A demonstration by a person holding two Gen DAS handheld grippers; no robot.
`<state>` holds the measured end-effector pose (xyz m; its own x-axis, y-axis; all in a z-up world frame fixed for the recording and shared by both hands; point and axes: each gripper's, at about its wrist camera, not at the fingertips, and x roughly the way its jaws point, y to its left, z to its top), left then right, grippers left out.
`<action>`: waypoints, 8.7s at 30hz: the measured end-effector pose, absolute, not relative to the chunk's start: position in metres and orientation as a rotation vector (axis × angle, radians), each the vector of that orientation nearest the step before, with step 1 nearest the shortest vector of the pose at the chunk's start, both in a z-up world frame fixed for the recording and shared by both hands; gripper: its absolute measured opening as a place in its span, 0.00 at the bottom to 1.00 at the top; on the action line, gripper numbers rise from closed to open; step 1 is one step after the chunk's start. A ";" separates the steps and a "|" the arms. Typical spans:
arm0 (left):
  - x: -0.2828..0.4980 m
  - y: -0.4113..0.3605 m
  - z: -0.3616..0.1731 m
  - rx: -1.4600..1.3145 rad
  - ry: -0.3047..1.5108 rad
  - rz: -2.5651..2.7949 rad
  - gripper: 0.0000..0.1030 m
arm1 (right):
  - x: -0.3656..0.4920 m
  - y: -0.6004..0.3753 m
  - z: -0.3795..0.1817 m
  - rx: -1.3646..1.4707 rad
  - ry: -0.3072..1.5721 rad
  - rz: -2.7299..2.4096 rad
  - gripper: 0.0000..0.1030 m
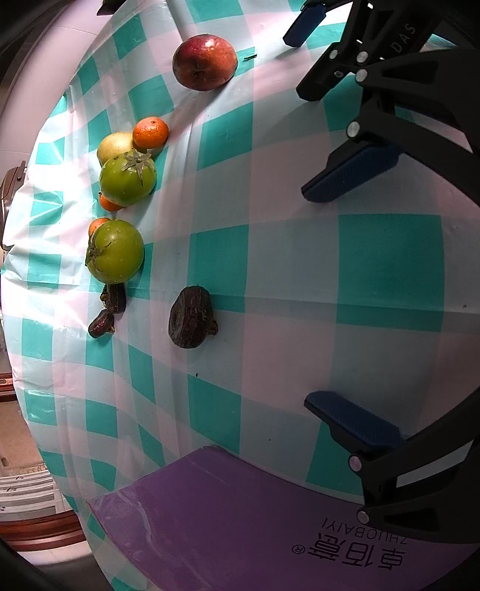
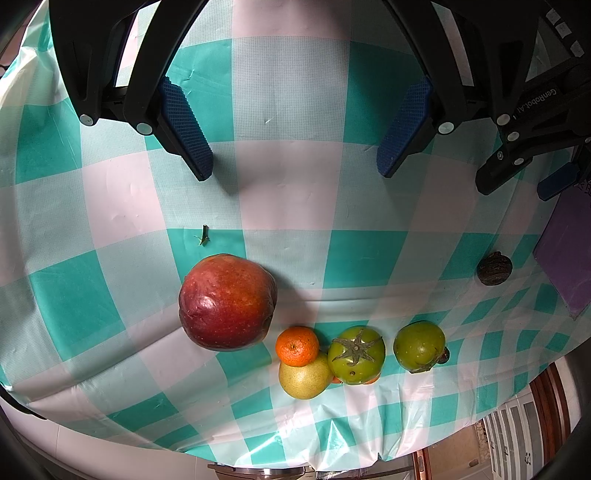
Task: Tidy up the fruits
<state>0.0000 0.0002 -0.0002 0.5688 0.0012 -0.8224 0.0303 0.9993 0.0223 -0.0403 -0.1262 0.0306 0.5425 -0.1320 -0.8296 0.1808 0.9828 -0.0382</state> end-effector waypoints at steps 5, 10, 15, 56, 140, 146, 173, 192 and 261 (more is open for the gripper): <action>0.000 0.000 0.000 0.035 0.966 -0.017 0.99 | -0.040 -0.126 0.031 0.054 0.980 -0.186 0.85; 0.002 -0.001 0.000 0.031 0.966 -0.002 0.99 | -0.033 -0.124 0.030 0.060 0.980 -0.198 0.85; 0.012 -0.002 -0.001 0.002 0.975 0.047 0.99 | -0.018 -0.137 0.032 0.032 1.004 -0.169 0.84; 0.024 0.022 0.038 0.094 1.022 -0.212 0.39 | -0.019 -0.170 0.055 0.049 1.057 -0.151 0.59; -0.122 0.287 0.113 -0.002 1.021 0.239 0.88 | -0.029 0.183 0.175 -0.216 0.965 0.551 0.83; -0.138 0.259 0.166 0.039 0.763 0.176 0.98 | -0.046 0.101 0.185 0.063 0.854 0.373 0.83; -0.027 0.041 0.080 0.133 1.045 -0.303 0.98 | 0.022 -0.123 0.069 0.032 1.149 -0.111 0.72; 0.099 -0.002 0.005 0.129 1.117 -0.175 0.98 | 0.130 -0.160 0.040 -0.091 0.993 0.039 0.45; -0.136 0.195 0.183 -0.003 0.713 -0.209 0.63 | -0.070 0.068 0.182 -0.085 0.882 0.309 0.39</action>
